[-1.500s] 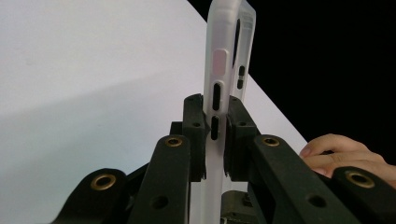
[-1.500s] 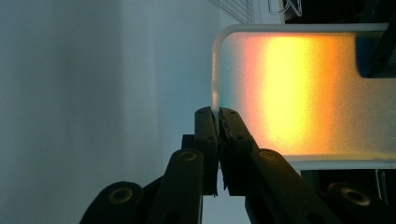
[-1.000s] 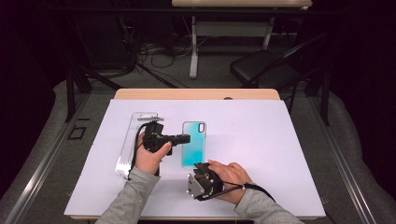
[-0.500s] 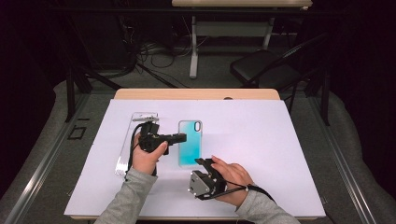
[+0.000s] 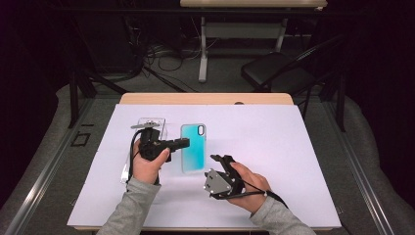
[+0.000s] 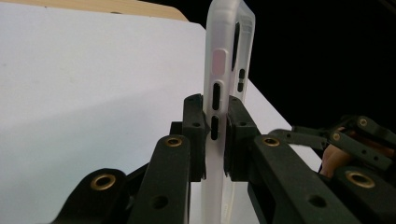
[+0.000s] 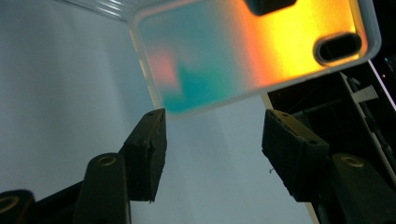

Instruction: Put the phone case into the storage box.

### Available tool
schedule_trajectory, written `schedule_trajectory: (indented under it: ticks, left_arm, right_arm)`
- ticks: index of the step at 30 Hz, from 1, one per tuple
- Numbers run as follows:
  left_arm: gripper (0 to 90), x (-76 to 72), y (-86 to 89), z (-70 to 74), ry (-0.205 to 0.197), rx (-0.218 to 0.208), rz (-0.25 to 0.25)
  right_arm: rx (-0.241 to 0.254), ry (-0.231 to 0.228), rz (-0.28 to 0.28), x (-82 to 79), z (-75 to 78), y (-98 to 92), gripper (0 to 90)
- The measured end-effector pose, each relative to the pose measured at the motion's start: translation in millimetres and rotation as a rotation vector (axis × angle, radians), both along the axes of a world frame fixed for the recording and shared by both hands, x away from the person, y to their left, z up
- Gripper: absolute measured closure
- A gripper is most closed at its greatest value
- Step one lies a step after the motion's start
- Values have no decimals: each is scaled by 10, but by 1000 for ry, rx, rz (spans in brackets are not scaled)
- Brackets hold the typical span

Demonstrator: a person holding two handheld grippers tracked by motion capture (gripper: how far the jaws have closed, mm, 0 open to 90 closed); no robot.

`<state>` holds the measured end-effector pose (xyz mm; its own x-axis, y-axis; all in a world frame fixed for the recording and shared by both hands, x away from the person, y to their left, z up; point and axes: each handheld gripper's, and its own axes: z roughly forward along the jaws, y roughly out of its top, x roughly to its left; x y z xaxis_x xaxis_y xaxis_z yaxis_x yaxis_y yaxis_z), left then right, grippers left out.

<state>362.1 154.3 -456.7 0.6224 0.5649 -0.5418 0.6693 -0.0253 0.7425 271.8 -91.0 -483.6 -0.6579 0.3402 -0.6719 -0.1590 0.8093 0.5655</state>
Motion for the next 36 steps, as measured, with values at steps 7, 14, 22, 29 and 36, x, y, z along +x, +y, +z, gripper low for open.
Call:
schedule_trajectory:
  ticks: [7, 14, 22, 29, 36]
  left_arm:
    - [820, -24, 47, 22, -9, -11, 9]
    - [820, -43, 95, 35, -27, -16, 19]
    - [820, -46, 154, 17, -27, -29, 36]
    - [820, -52, 139, 7, -37, -30, 27]
    - [819, -57, 139, -4, -41, -34, 25]
  right_arm:
    - [20, -6, -78, 112, 10, -55, 315]
    - [73, 31, -158, 272, 18, -95, 262]
    - [213, 148, -223, 471, 90, -236, 226]
    - [393, 242, -261, 602, 199, -376, 227]
    - [533, 356, -293, 696, 218, -512, 226]
